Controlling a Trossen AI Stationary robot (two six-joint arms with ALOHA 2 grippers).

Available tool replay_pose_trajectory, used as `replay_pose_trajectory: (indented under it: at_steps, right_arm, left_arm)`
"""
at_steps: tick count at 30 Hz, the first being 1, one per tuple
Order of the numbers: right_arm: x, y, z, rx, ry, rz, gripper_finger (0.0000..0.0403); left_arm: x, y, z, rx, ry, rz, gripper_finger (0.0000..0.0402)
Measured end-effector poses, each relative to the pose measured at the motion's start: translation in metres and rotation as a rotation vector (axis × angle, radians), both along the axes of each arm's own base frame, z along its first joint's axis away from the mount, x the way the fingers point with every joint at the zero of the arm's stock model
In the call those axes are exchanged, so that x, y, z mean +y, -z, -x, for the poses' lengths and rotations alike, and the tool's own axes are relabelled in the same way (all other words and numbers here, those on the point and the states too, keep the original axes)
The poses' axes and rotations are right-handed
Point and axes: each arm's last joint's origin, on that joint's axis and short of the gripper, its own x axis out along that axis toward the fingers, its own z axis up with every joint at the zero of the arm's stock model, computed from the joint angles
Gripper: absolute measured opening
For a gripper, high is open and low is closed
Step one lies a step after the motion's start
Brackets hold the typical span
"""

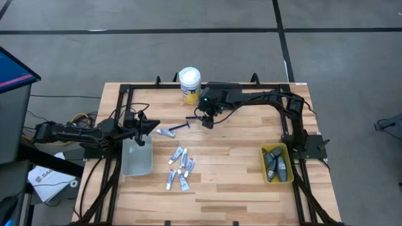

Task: Pick & Place Travel size toiletries
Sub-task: Put the blue razor into the black bin

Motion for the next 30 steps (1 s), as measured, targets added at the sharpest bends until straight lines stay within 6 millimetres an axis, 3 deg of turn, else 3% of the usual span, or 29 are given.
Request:
replay_pose_trajectory:
  at_steps: [14, 21, 24, 30]
  right_arm:
    - [0.010, -0.003, -0.006, 0.013, 0.126, 0.070, 0.0265]
    - [0.023, 0.018, -0.020, 0.019, 0.123, 0.061, 0.0265]
    - [0.027, 0.032, -0.023, 0.129, 0.137, 0.128, 0.0265]
    - [0.028, 0.018, -0.037, 0.083, 0.124, 0.157, 0.0265]
  left_arm:
    - [0.000, 0.000, 0.000, 0.000, 0.000, 0.000, 0.0000]
    - [0.000, 0.000, 0.000, 0.000, 0.000, 0.000, 0.0000]
    - [0.000, 0.000, 0.000, -0.001, 0.000, 0.000, 0.0000]
    - [0.000, -0.001, 0.000, -0.006, 0.000, 0.000, 0.0000]
